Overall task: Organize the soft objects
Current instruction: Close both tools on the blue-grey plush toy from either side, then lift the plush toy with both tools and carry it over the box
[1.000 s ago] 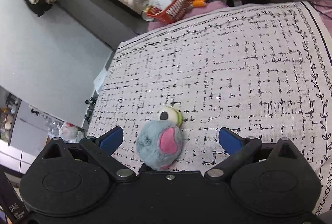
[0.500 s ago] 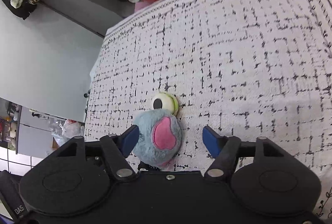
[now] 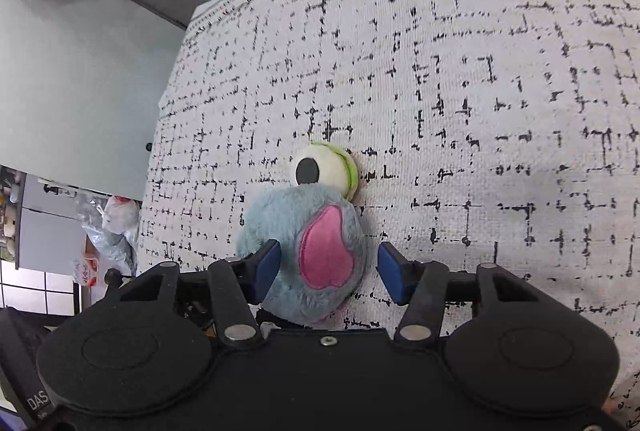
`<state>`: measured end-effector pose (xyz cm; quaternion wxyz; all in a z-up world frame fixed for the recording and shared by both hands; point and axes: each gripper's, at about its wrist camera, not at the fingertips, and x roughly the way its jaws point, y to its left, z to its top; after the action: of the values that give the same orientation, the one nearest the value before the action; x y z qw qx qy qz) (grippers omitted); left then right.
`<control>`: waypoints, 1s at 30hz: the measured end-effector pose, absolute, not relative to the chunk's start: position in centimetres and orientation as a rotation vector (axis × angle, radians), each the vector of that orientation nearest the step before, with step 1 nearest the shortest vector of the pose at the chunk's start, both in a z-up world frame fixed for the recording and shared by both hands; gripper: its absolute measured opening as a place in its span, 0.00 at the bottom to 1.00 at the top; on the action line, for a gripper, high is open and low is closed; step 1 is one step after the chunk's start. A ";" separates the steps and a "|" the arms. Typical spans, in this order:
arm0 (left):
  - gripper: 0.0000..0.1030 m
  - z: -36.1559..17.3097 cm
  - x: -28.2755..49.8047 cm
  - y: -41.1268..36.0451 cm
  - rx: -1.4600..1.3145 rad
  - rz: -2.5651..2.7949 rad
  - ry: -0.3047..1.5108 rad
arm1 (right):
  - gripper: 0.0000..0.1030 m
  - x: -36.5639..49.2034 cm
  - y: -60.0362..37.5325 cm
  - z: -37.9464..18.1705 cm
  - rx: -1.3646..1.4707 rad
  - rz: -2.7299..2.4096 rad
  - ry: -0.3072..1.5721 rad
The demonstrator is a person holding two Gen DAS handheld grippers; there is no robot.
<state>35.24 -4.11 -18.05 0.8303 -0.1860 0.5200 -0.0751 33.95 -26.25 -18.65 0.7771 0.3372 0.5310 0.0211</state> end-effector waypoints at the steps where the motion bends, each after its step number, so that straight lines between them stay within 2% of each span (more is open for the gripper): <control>1: 0.44 -18.4 35.4 -4.1 -0.407 -0.163 1.111 | 0.51 34.0 -26.3 -18.7 0.735 0.042 1.148; 5: 0.42 -19.0 35.7 -4.2 -0.443 -0.164 1.112 | 0.50 34.7 -26.1 -19.2 0.728 0.033 1.157; 8: 0.31 -19.1 35.7 -4.0 -0.458 -0.157 1.098 | 0.48 35.2 -25.5 -19.7 0.720 0.047 1.162; 9: 0.27 -19.1 35.8 -4.1 -0.463 -0.160 1.099 | 0.45 35.3 -25.4 -19.9 0.719 0.047 1.166; 11: 0.25 -19.1 35.9 -4.1 -0.471 -0.163 1.106 | 0.30 35.5 -25.2 -20.2 0.728 0.063 1.169; 14: 0.22 -18.4 35.8 -4.7 -0.424 -0.159 1.096 | 0.26 35.3 -24.8 -19.7 0.693 0.081 1.138; 30: 0.19 -11.9 32.7 -4.6 -0.340 -0.138 0.942 | 0.25 32.3 -23.9 -14.2 0.652 0.229 0.943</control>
<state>32.67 -4.65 -11.87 0.8749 -0.1630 0.4512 -0.0659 32.32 -23.91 -14.19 0.8339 0.3077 0.4453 0.1079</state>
